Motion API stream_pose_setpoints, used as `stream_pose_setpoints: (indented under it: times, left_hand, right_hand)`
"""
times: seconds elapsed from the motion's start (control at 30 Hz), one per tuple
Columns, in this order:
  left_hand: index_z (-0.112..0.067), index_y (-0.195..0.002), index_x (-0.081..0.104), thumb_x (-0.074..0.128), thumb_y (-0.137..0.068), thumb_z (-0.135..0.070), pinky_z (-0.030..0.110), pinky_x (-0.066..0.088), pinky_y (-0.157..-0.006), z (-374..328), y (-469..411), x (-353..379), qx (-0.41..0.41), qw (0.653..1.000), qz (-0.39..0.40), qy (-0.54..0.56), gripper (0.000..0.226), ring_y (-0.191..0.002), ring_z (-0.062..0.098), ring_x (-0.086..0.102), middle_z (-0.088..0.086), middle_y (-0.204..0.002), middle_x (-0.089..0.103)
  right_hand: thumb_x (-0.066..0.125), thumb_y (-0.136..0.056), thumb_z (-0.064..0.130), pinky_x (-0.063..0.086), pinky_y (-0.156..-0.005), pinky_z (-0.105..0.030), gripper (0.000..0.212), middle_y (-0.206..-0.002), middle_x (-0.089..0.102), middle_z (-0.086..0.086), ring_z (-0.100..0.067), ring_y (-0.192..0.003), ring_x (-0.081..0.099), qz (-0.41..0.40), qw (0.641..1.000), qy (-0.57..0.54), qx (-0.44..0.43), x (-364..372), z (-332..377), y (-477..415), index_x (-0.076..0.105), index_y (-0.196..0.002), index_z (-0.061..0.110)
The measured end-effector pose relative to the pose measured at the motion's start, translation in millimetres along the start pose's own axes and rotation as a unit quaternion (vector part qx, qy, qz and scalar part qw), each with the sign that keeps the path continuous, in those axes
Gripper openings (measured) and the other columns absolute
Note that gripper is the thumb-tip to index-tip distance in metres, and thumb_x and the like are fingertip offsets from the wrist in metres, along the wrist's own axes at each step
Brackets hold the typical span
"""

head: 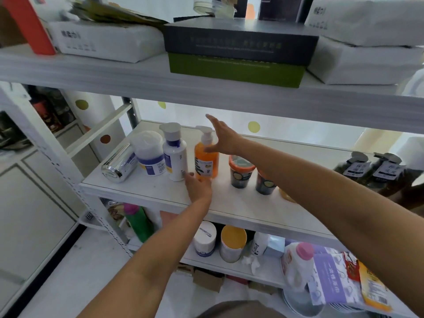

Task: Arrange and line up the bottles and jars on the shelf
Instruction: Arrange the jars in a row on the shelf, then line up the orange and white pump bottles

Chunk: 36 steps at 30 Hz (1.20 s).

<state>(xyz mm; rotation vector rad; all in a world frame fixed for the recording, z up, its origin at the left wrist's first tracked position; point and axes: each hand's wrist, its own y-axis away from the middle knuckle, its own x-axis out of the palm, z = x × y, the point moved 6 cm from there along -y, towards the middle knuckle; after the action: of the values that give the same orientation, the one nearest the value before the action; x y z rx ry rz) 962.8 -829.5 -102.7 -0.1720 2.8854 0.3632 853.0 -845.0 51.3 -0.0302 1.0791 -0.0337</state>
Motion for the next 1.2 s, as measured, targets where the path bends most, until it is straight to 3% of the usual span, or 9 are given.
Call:
stream_pose_setpoints:
  times: [0.23, 0.4, 0.5, 0.6, 0.73, 0.87, 1.07, 1.13, 1.2]
  left_hand:
    - [-0.016, -0.147, 0.024, 0.069, -0.083, -0.014, 0.047, 0.041, -0.107, -15.6, -16.0, 4.1, 0.051, 0.985, 0.155, -0.051, 0.078, -0.132, 0.032, 0.044, 0.009, -0.148, 0.041]
    - [-0.016, -0.144, 0.031, 0.065, -0.086, -0.010, 0.043, 0.054, -0.092, -11.5, -23.8, 0.0, 0.036, 0.987, 0.151, -0.033, 0.068, -0.116, 0.036, 0.057, 0.014, -0.135, 0.053]
    - [-0.015, -0.139, 0.039, 0.064, -0.086, -0.007, 0.031, 0.056, -0.070, -9.9, -27.3, 1.8, 0.041, 0.987, 0.153, -0.025, 0.059, -0.104, 0.036, 0.063, 0.020, -0.124, 0.061]
    - [-0.016, -0.132, 0.042, 0.063, -0.087, -0.011, 0.031, 0.056, -0.076, -9.2, -28.2, 3.2, 0.040, 0.986, 0.154, -0.044, 0.050, -0.100, 0.033, 0.065, 0.019, -0.117, 0.064]
    - [-0.018, -0.131, 0.040, 0.061, -0.090, -0.017, 0.026, 0.053, -0.074, -8.8, -28.8, 5.8, 0.043, 0.981, 0.177, -0.061, 0.046, -0.097, 0.027, 0.065, 0.014, -0.122, 0.061]
    - [-0.017, -0.132, 0.039, 0.061, -0.090, -0.016, 0.025, 0.053, -0.070, -9.7, -21.4, 8.5, 0.035, 0.975, 0.211, -0.057, 0.047, -0.076, 0.017, 0.061, 0.014, -0.119, 0.062]
    - [-0.019, -0.141, 0.031, 0.060, -0.091, -0.016, 0.030, 0.054, -0.078, -10.7, -8.4, 6.1, 0.028, 0.967, 0.250, -0.049, 0.058, -0.094, 0.025, 0.063, 0.015, -0.128, 0.058]
    - [-0.017, -0.146, 0.027, 0.061, -0.090, -0.017, 0.036, 0.054, -0.089, -11.3, -6.2, 1.7, 0.039, 0.962, 0.258, -0.076, 0.065, -0.106, 0.030, 0.062, 0.015, -0.130, 0.057]
    - [-0.013, -0.144, 0.031, 0.063, -0.089, -0.020, 0.044, 0.050, -0.098, -10.4, -6.5, -9.4, 0.044, 0.965, 0.237, -0.106, 0.064, -0.112, 0.033, 0.060, 0.018, -0.125, 0.061]
  right_hand:
    - [0.071, -0.081, 0.019, 0.051, -0.080, -0.032, 0.071, -0.126, 0.051, -0.016, -0.029, -0.104, 0.057, 0.009, 0.999, 0.029, 0.012, 13.3, 14.8, -18.8, 0.029, -0.138, 0.019]
    - [0.055, -0.094, 0.018, 0.045, -0.065, -0.027, 0.039, -0.088, 0.055, -0.010, -0.023, -0.073, 0.057, -0.022, 0.999, 0.028, 0.019, 6.1, 14.5, -21.9, 0.035, -0.127, 0.017]
    - [0.051, -0.095, 0.019, 0.041, -0.065, -0.030, 0.034, -0.079, 0.053, -0.008, -0.023, -0.068, 0.053, -0.014, 0.998, 0.059, 0.025, 1.7, 10.9, -21.5, 0.035, -0.125, 0.015]
    - [0.052, -0.095, 0.017, 0.038, -0.060, -0.025, 0.035, -0.068, 0.047, -0.002, -0.015, -0.058, 0.046, 0.000, 0.998, 0.062, 0.033, -0.7, 6.8, -19.9, 0.034, -0.125, 0.016]
    - [0.054, -0.093, 0.015, 0.041, -0.057, -0.020, 0.038, -0.069, 0.046, -0.001, -0.012, -0.057, 0.045, -0.001, 0.998, 0.055, 0.037, -2.3, 3.3, -16.4, 0.034, -0.125, 0.017]
    - [0.054, -0.094, 0.015, 0.042, -0.058, -0.022, 0.038, -0.068, 0.045, -0.001, -0.012, -0.057, 0.044, 0.003, 0.997, 0.059, 0.044, -4.0, -0.1, -12.6, 0.033, -0.126, 0.017]
    - [0.053, -0.094, 0.014, 0.041, -0.054, -0.017, 0.039, -0.067, 0.046, -0.002, -0.014, -0.057, 0.046, -0.007, 0.997, 0.067, 0.046, -3.0, 1.0, -9.3, 0.031, -0.127, 0.017]
    - [0.057, -0.092, 0.020, 0.045, -0.062, -0.023, 0.043, -0.082, 0.054, -0.006, -0.021, -0.071, 0.055, -0.010, 0.995, 0.084, 0.044, -2.4, 5.3, -9.5, 0.032, -0.127, 0.016]
    - [0.065, -0.086, 0.028, 0.049, -0.078, -0.031, 0.056, -0.115, 0.053, -0.012, -0.027, -0.096, 0.057, -0.028, 0.991, 0.125, 0.030, -1.5, 11.8, -10.4, 0.034, -0.130, 0.015]
